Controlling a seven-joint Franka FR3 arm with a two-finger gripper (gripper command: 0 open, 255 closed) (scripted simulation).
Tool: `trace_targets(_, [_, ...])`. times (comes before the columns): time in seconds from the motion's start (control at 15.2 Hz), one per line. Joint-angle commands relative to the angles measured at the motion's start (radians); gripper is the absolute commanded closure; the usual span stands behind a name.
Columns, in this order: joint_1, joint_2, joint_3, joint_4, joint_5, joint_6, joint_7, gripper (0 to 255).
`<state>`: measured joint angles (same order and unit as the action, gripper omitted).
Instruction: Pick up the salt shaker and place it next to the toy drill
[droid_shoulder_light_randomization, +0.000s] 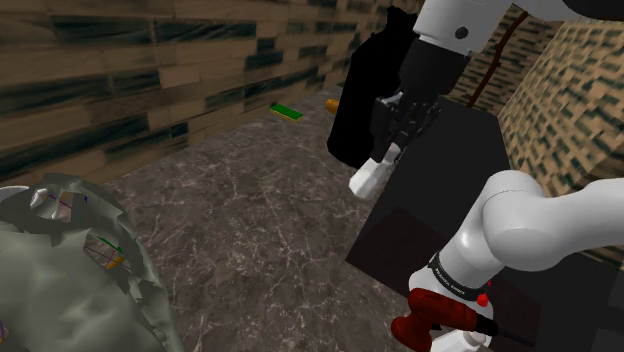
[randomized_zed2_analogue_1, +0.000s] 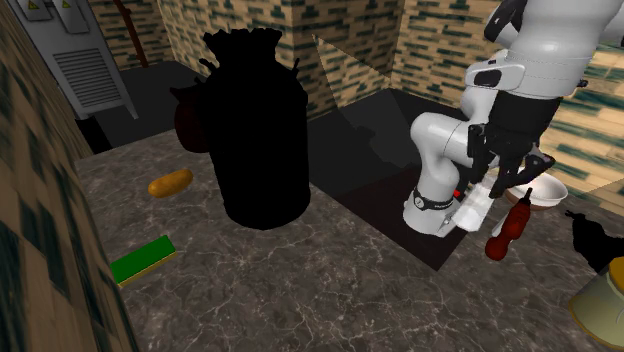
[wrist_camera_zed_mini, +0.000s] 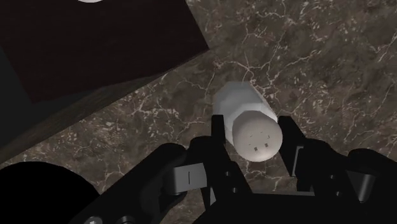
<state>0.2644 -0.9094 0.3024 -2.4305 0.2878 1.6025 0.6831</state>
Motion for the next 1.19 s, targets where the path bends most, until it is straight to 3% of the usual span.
trace_targets(0.0, [0.022,-0.036,0.032,0.0,0.031,-0.028,0.045,255])
trace_targets(0.66, [0.118,-0.151,0.219,0.032,0.202,-0.115,0.276,255])
trace_targets(1.12, [0.154,-0.167,0.363,0.119,0.321,-0.15,0.446,255])
